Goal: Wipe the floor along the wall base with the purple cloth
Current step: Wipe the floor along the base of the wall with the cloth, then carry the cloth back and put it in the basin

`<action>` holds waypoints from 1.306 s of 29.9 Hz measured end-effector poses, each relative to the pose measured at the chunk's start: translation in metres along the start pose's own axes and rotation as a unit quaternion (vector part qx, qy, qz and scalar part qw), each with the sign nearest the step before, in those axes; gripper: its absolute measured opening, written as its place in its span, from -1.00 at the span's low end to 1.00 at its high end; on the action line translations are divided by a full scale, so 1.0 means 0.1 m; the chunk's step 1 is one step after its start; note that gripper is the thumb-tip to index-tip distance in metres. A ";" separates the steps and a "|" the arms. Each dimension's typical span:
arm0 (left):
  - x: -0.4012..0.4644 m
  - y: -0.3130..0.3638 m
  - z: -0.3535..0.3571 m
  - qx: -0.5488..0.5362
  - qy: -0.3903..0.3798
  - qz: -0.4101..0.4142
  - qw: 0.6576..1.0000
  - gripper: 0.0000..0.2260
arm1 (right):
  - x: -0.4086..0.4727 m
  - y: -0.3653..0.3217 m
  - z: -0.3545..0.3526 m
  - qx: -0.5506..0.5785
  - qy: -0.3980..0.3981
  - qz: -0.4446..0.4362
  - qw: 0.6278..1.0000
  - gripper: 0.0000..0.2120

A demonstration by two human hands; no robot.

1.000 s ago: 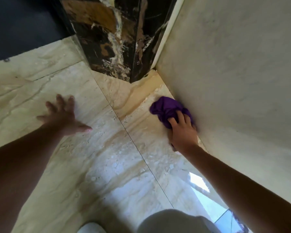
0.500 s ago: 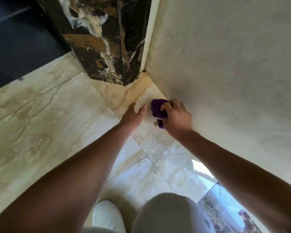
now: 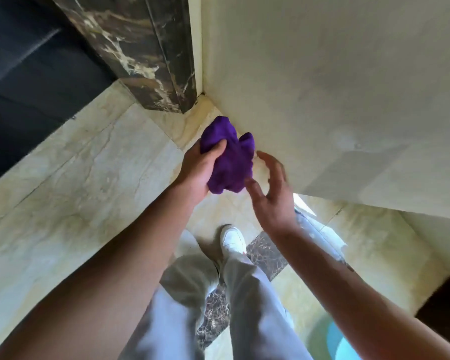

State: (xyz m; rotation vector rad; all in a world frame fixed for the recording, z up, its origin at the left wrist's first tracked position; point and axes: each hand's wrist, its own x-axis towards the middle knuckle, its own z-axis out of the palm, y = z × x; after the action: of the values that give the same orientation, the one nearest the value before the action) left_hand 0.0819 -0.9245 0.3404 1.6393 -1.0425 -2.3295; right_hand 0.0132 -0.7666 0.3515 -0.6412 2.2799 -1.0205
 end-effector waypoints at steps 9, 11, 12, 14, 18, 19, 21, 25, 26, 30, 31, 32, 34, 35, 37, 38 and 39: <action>-1.33 0.78 0.27 0.029 -0.120 0.067 0.990 -0.64 | -0.43 -0.89 -0.85 0.517 -0.118 0.291 0.796 -0.33; -1.60 0.91 0.31 0.065 -0.174 0.073 0.980 -0.65 | -0.58 -1.10 -1.01 0.525 -0.092 0.248 0.809 -0.43; -1.76 0.94 0.32 0.086 -0.204 0.074 0.972 -0.66 | -0.70 -1.20 -1.08 0.531 -0.069 0.230 0.813 -0.48; -1.94 1.00 0.32 0.110 -0.234 0.085 0.962 -0.69 | -0.86 -1.31 -1.13 0.525 -0.011 0.228 0.820 -0.59; -2.41 0.89 0.49 0.111 -0.224 0.078 0.965 -0.81 | -1.42 -1.37 -1.48 0.555 0.138 0.203 0.795 -0.67; -2.47 0.83 0.53 0.103 -0.211 0.070 0.969 -0.81 | -1.51 -1.37 -1.52 0.561 0.169 0.200 0.786 -0.64; -2.61 0.69 0.69 0.096 -0.210 0.042 0.972 -0.79 | -1.71 -1.35 -1.66 0.567 0.226 0.199 0.767 -0.66; -2.98 0.35 1.16 0.103 -0.259 0.006 0.960 -0.78 | -2.25 -1.11 -2.04 0.584 0.300 0.190 0.730 -0.72; -3.07 0.24 1.29 0.124 -0.272 0.000 0.954 -0.77 | -2.40 -1.02 -2.16 0.586 0.318 0.187 0.722 -0.70; -3.46 -0.24 1.72 0.189 -0.338 -0.064 0.919 -0.67 | -3.04 -0.68 -2.59 0.561 0.334 0.158 0.741 -0.72; -3.55 -0.41 1.85 0.191 -0.358 -0.078 0.911 -0.67 | -3.24 -0.59 -2.71 0.534 0.324 0.145 0.768 -0.69; -3.56 -0.45 1.88 0.188 -0.358 -0.066 0.912 -0.70 | -3.31 -0.58 -2.71 0.504 0.289 0.133 0.803 -0.64; -3.79 -0.86 2.15 0.234 -0.372 -0.029 0.898 -0.76 | -3.76 -0.29 -2.90 0.437 0.291 0.138 0.840 -0.58; -3.85 -0.95 2.23 0.253 -0.365 -0.002 0.896 -0.78 | -3.87 -0.20 -2.95 0.422 0.303 0.143 0.842 -0.60; -4.04 -1.33 2.43 0.311 -0.350 0.051 0.882 -0.81 | -4.24 0.12 -3.07 0.431 0.353 0.161 0.814 -0.69; -4.16 -1.57 2.54 0.332 -0.355 0.062 0.872 -0.82 | -4.45 0.30 -3.14 0.449 0.383 0.156 0.792 -0.71; -4.32 -1.86 2.66 0.341 -0.361 0.060 0.866 -0.83 | -4.70 0.50 -3.22 0.471 0.416 0.153 0.763 -0.73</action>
State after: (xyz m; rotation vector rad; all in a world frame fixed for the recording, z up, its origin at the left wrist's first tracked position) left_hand 0.0827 -0.4632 0.6217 0.6880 -2.2364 -2.7034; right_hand 0.1366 -0.2818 0.6284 0.7295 1.9159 -2.3040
